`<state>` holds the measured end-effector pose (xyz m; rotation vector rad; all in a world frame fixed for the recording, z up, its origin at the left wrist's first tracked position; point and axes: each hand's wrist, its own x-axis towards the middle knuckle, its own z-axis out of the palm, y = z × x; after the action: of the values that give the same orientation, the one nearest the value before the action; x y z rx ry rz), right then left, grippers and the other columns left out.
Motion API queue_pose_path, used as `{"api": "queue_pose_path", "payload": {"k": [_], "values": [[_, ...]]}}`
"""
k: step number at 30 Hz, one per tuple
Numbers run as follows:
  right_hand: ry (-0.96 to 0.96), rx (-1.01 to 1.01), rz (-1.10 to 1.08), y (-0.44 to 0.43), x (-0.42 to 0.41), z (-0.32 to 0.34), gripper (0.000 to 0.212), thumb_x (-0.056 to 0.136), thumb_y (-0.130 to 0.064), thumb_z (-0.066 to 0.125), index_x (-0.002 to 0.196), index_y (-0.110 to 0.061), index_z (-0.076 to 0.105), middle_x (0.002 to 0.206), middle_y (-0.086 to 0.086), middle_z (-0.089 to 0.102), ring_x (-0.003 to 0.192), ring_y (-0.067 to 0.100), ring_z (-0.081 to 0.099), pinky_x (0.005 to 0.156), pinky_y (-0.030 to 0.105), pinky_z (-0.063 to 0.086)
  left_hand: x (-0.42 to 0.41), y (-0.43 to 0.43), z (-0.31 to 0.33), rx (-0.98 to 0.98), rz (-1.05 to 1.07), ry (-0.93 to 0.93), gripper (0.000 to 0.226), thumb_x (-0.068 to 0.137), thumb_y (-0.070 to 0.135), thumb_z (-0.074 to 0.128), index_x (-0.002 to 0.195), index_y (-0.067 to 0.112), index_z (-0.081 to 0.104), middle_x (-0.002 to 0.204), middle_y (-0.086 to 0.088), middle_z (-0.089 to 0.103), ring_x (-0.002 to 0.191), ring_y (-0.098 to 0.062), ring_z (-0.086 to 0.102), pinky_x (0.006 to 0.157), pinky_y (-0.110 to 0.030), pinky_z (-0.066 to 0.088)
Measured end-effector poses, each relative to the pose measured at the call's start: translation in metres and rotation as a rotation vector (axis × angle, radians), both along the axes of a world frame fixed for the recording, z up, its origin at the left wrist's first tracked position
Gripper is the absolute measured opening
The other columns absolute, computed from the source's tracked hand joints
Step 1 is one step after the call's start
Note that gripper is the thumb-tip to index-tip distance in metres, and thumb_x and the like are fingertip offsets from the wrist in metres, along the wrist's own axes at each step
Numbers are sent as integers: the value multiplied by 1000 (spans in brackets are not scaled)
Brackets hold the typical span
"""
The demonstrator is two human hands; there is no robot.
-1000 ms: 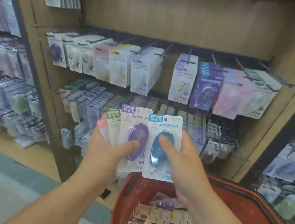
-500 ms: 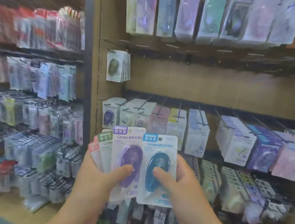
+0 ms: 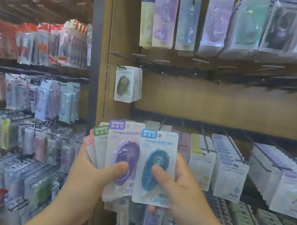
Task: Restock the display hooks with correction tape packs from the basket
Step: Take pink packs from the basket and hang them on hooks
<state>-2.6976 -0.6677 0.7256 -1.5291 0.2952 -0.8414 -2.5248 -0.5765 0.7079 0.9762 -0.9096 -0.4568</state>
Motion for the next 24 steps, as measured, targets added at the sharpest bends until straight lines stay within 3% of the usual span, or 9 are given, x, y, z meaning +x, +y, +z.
{"api": "queue_pose_path", "payload": {"k": [5, 8, 10, 13, 16, 21, 24], "values": [[-51, -30, 79, -45, 44, 23, 37, 96, -22, 62, 131, -31, 55, 117, -3, 76, 97, 24, 76, 54, 26, 56, 37, -30, 31, -38, 80, -48, 86, 45, 16, 93, 126, 23, 65, 110, -8, 81, 97, -32, 79, 75, -49, 63], [-35, -140, 113, -68, 63, 40, 41, 90, -32, 62, 130, -35, 54, 117, -11, 75, 98, 21, 76, 58, 35, 59, 56, -45, 46, -57, 133, -91, 87, 48, -2, 96, 124, 25, 64, 105, -3, 82, 92, -27, 80, 65, -37, 65], [-52, -187, 106, -80, 71, 52, 36, 93, -27, 62, 128, -37, 56, 114, -16, 75, 100, 12, 75, 65, 30, 61, 68, -52, 53, -76, 159, -92, 85, 49, -3, 93, 123, 26, 64, 103, -1, 82, 90, -26, 80, 61, -34, 64], [-30, -249, 57, -98, 81, 70, 32, 103, -15, 56, 125, -38, 57, 112, -18, 75, 96, 11, 75, 64, 28, 59, 85, -61, 61, -110, 171, -65, 73, 53, 11, 88, 121, 26, 67, 104, -3, 82, 88, -29, 80, 60, -36, 63], [5, -323, -9, -111, 92, 84, 32, 104, -14, 55, 125, -38, 57, 115, -15, 74, 95, 14, 76, 63, 30, 59, 101, -66, 63, -128, 167, -66, 78, 51, 22, 89, 125, 23, 67, 106, -9, 81, 88, -33, 80, 59, -39, 62], [22, -383, -108, -121, 121, 102, 25, 104, -20, 58, 125, -33, 56, 117, -11, 73, 95, 13, 76, 65, 32, 61, 120, -75, 66, -150, 142, -81, 60, 61, 12, 82, 118, 25, 69, 103, -7, 81, 86, -32, 80, 58, -38, 62], [-7, -365, -149, -125, 143, 111, 24, 104, -23, 59, 126, -30, 55, 120, -7, 72, 96, 14, 76, 65, 31, 60, 131, -76, 71, -160, 121, -102, 74, 56, 3, 90, 123, 23, 67, 105, -7, 81, 88, -32, 80, 58, -38, 62]]}}
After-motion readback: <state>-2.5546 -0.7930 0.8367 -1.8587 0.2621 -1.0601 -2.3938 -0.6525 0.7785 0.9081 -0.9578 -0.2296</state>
